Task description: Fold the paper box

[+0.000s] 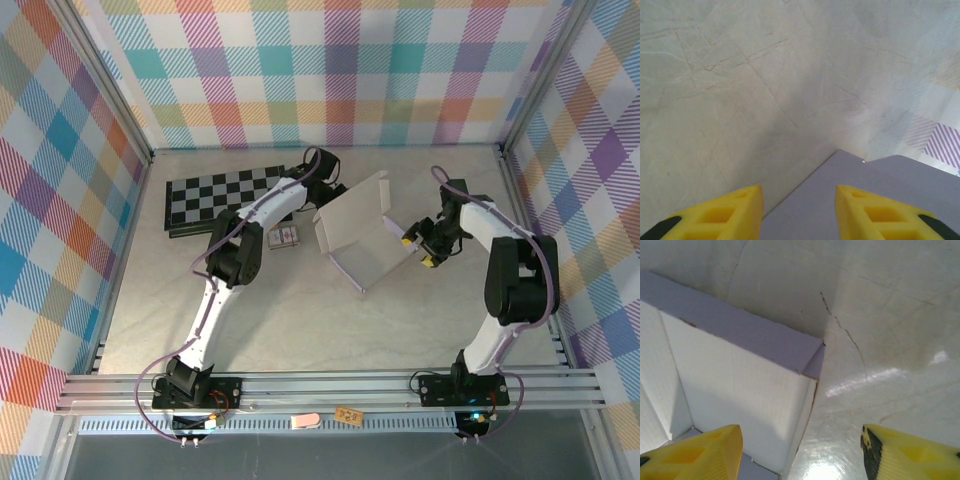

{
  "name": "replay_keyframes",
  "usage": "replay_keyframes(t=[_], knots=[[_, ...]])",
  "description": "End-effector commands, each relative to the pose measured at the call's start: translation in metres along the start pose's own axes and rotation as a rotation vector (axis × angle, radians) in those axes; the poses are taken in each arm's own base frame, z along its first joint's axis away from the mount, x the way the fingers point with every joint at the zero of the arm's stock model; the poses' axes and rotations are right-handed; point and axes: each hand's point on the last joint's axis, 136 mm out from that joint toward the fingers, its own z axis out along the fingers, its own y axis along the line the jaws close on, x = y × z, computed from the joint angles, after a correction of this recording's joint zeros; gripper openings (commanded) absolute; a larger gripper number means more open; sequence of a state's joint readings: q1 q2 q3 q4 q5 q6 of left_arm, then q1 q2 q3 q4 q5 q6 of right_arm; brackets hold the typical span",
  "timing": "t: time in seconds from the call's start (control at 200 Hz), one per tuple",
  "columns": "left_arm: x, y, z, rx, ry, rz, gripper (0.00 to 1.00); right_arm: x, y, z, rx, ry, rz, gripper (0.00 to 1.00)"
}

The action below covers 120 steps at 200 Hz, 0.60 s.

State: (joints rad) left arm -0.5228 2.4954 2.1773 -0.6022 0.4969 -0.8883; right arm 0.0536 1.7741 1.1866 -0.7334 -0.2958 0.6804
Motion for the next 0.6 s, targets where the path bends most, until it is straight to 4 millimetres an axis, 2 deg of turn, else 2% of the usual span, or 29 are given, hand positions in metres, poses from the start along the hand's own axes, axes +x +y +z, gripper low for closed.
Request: replay_keyframes(t=[0.0, 0.205, 0.595], knots=[[0.018, -0.005, 0.01, 0.021, 0.075, 0.018, 0.4, -0.01, 0.018, 0.003, -0.049, -0.001, -0.069, 0.61], [0.033, -0.012, 0.022, 0.051, 0.112, 0.03, 0.39, -0.018, 0.021, 0.011, -0.044, 0.012, -0.078, 0.46], [0.05, -0.013, 0.038, 0.069, 0.16, 0.016, 0.36, -0.019, 0.021, 0.019, -0.036, 0.036, -0.084, 0.27]])
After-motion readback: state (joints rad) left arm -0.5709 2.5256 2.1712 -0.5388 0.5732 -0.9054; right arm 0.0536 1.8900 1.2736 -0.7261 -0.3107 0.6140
